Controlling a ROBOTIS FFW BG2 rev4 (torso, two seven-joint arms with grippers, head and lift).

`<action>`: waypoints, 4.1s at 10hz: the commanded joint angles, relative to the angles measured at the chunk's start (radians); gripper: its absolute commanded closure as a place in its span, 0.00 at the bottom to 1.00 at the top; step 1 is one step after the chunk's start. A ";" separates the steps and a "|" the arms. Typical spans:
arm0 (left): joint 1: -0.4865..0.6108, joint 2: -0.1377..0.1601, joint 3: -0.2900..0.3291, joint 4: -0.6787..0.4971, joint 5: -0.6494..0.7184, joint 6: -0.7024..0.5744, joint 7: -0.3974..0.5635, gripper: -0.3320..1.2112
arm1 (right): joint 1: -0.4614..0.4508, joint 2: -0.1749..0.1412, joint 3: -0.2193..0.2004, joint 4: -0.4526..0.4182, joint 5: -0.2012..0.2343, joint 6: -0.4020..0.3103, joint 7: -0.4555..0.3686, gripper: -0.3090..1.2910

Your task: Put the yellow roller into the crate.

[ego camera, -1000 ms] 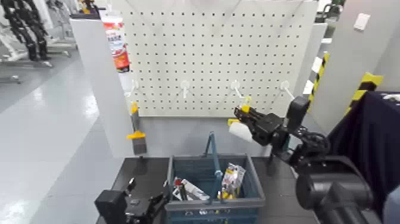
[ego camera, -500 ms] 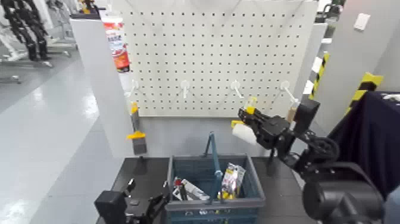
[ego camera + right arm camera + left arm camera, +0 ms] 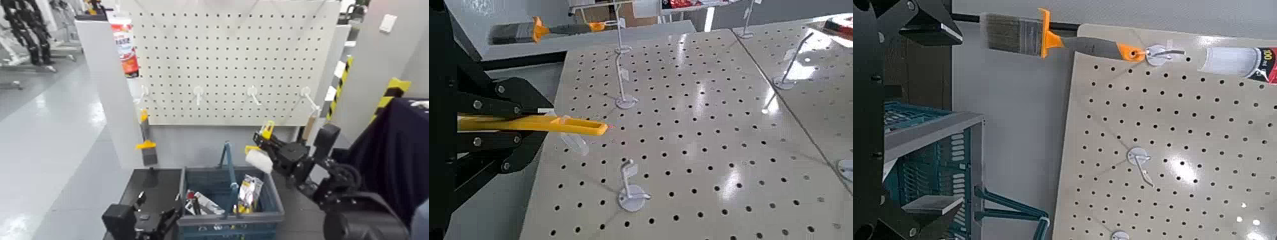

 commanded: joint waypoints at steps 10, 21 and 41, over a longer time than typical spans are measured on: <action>-0.020 0.018 -0.027 0.006 0.012 -0.005 -0.002 0.33 | -0.089 0.014 0.142 0.319 -0.070 0.071 -0.026 0.91; -0.016 0.016 -0.021 0.003 0.014 -0.002 0.000 0.33 | -0.017 0.006 0.048 0.078 0.140 0.170 -0.058 0.21; 0.004 -0.001 0.005 -0.009 0.002 0.008 0.001 0.33 | 0.560 0.076 -0.035 -0.359 0.195 -0.142 -0.491 0.27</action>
